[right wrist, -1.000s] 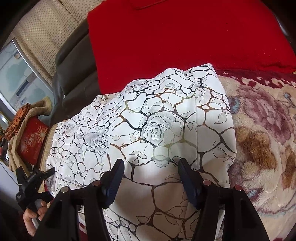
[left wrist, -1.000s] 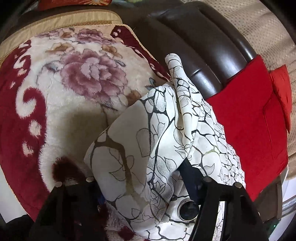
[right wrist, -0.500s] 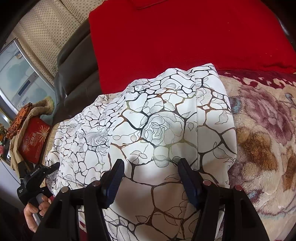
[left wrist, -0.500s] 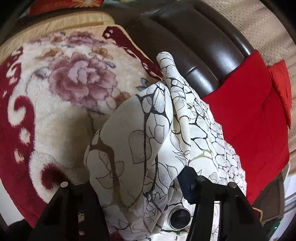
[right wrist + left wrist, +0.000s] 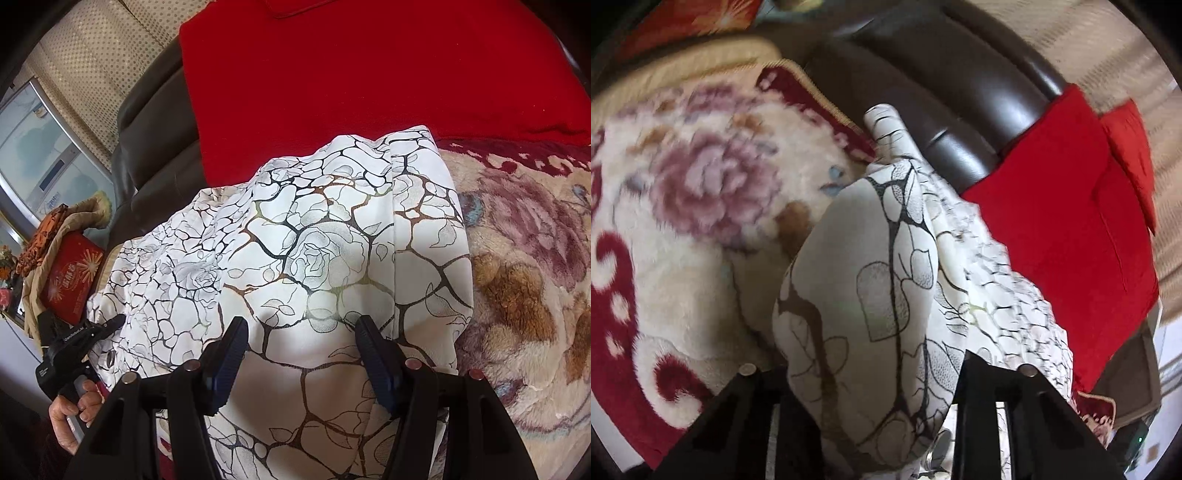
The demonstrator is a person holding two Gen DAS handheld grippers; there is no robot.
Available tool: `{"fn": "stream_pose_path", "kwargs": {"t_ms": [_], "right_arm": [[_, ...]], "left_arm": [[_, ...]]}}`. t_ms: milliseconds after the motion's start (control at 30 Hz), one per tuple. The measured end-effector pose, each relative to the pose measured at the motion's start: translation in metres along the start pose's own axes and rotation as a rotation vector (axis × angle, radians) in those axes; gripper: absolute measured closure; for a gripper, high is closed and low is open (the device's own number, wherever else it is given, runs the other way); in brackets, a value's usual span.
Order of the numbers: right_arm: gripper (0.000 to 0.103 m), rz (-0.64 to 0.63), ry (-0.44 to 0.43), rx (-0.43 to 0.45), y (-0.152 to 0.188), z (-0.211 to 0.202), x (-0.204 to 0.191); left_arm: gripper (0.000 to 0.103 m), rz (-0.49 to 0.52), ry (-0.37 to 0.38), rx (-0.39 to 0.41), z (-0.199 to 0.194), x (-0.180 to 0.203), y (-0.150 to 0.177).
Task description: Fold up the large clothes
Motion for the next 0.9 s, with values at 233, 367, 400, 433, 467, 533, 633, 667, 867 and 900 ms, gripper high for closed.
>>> {"fn": "stream_pose_path", "kwargs": {"t_ms": [233,367,400,433,467,533,633,667,867,900], "right_arm": [[0.041,0.121,-0.095,0.005,-0.004,-0.015,0.013],[0.042,0.232,-0.193,0.014,-0.010,-0.029,0.025],[0.042,0.251,-0.208,0.015,-0.011,-0.032,0.028],[0.042,0.284,-0.230,0.022,-0.014,-0.036,0.034],[0.042,0.320,-0.244,0.032,-0.016,-0.041,0.042],[0.042,0.387,-0.264,0.044,-0.019,-0.047,0.057],[0.042,0.514,-0.284,0.068,-0.025,-0.055,0.088],[0.042,0.562,-0.286,0.077,-0.026,-0.057,0.100],[0.042,0.701,-0.368,0.085,-0.036,-0.061,0.121],[0.042,0.690,-0.382,0.084,-0.037,-0.062,0.116]], "left_arm": [[0.074,0.250,0.120,0.076,-0.051,0.103,-0.016],[0.075,0.486,0.173,0.053,-0.059,0.187,0.018],[0.075,0.550,0.182,0.041,-0.058,0.206,0.033],[0.075,0.606,0.190,0.029,-0.057,0.222,0.048],[0.075,0.663,0.201,0.009,-0.053,0.238,0.068],[0.075,0.761,0.216,-0.046,-0.042,0.262,0.112],[0.075,0.925,0.202,-0.143,-0.013,0.273,0.186],[0.074,0.967,0.176,-0.185,0.002,0.267,0.208],[0.041,0.949,0.267,-0.240,-0.005,0.263,0.217],[0.039,0.945,0.283,-0.255,-0.008,0.264,0.212]]}}
Point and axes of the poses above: each gripper's, at about its wrist camera, not at the fingertips, and z roughly the way its jaws point, x to its right, y to its underside, the point moved 10 cm from there along z, roughly the way its jaws point, and after that the axes turned 9 degrees about x, right-handed, at the moved point
